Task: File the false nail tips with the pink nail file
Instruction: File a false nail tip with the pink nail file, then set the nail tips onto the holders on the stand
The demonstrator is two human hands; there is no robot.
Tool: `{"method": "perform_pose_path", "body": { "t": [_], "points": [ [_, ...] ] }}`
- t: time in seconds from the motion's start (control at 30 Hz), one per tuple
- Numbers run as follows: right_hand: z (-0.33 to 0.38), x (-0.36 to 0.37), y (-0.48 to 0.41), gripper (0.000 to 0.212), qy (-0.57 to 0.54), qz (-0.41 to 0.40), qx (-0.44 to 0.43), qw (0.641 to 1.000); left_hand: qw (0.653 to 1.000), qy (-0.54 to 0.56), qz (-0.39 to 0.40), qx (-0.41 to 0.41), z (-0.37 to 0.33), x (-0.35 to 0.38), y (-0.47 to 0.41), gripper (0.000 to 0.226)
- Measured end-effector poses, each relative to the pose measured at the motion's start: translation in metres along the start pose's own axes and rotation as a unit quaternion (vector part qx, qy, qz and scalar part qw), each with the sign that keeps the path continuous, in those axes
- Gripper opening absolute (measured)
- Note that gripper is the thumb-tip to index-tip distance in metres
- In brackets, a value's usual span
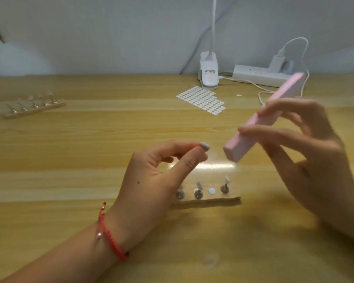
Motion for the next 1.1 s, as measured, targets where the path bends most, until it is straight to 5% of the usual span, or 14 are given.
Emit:
{"method": "perform_pose_path", "body": {
  "t": [0.13, 0.23, 0.37, 0.5, 0.6, 0.8, 0.97, 1.1],
  "points": [
    [-0.032, 0.018, 0.008, 0.043, 0.110, 0.197, 0.123, 0.966, 1.000, 0.007, -0.028, 0.003, -0.001, -0.005, -0.001, 0.013],
    [-0.027, 0.017, 0.006, 0.040, 0.115, 0.199, 0.134, 0.964, 0.999, 0.013, -0.034, 0.001, 0.000, -0.007, -0.002, 0.014],
    [0.032, -0.008, -0.006, 0.019, -0.060, 0.096, 0.009, 0.993, 0.999, 0.009, -0.031, 0.001, 0.000, -0.005, -0.003, 0.018],
    [0.089, 0.004, 0.021, 0.026, -0.137, 0.317, -0.108, 0.932, 0.999, 0.007, -0.033, 0.013, 0.002, -0.006, -0.002, 0.008],
    [0.083, 0.013, 0.025, 0.014, -0.146, 0.374, -0.101, 0.910, 0.999, 0.001, -0.033, 0.016, 0.002, -0.006, -0.003, 0.007],
    [0.062, 0.020, 0.023, 0.014, -0.283, 0.364, 0.017, 0.887, 0.999, -0.033, -0.022, 0.022, 0.001, -0.005, -0.001, 0.011],
    [0.032, 0.018, 0.013, 0.023, -0.410, 0.217, 0.231, 0.855, 0.997, -0.068, -0.002, 0.046, -0.003, -0.002, 0.001, 0.011],
    [0.025, 0.014, 0.005, 0.027, -0.424, 0.132, 0.268, 0.855, 0.995, -0.079, 0.013, 0.067, -0.005, -0.001, 0.003, 0.011]
  ]
}}
Point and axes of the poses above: each hand's wrist, its own y-axis away from the middle knuckle, its own x-axis out of the palm, z = x × y, the point moved 3 cm from there along -y, towards the middle knuckle, and after that the axes turned 3 degrees about y, right-handed, at the moved point
